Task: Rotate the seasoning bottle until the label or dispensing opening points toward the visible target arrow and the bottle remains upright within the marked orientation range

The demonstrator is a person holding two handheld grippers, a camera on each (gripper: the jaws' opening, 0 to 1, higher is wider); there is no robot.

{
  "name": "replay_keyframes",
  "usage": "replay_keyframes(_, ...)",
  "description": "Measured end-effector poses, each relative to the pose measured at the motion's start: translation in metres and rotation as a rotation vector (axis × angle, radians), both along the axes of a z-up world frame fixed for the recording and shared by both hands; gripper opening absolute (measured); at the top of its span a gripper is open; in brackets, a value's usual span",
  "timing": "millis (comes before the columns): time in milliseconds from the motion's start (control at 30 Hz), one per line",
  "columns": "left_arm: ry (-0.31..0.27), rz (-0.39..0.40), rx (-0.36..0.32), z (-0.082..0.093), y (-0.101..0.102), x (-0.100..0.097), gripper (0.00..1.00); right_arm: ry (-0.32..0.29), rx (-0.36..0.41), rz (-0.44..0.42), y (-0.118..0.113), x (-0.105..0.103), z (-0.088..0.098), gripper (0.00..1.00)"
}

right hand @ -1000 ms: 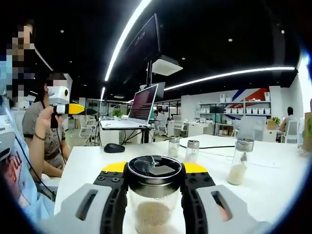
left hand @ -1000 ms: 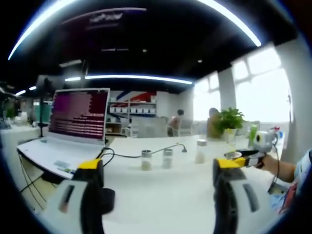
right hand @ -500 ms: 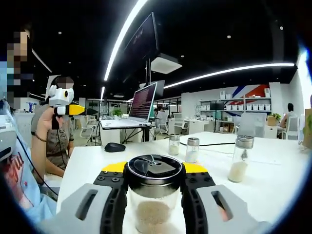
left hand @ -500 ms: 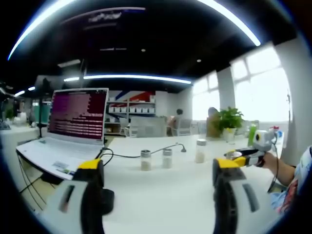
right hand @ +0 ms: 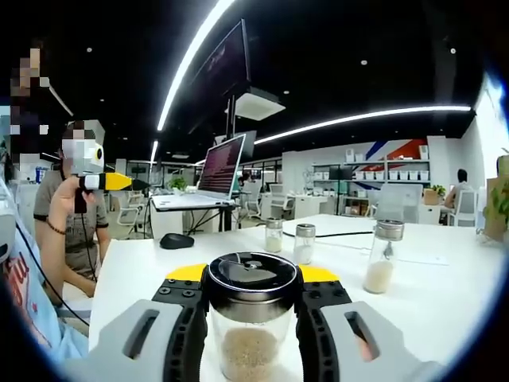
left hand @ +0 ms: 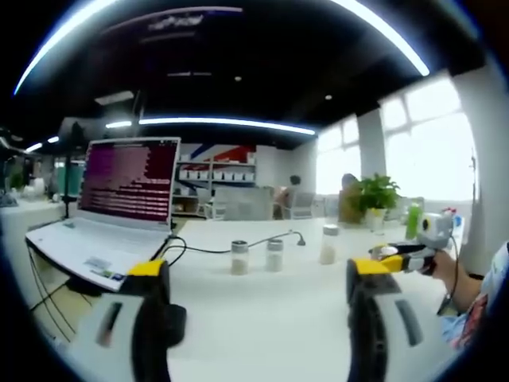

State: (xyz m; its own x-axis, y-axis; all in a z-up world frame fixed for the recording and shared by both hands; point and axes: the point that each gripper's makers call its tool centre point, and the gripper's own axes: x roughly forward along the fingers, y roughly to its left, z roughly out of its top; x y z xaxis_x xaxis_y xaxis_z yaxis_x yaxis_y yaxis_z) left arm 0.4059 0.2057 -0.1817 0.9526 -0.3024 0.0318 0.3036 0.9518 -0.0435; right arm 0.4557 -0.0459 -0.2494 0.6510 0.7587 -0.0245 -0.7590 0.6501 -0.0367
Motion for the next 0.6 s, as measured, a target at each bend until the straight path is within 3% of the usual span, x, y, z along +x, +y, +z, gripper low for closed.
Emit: replay_keyframes(600, -0.004, -0.008, -0.011, 0.0015, -0.0031, -0.0035, 0.95, -0.032, 0.011, -0.179, -0.0016, -0.0023, 0.0023, 0.42)
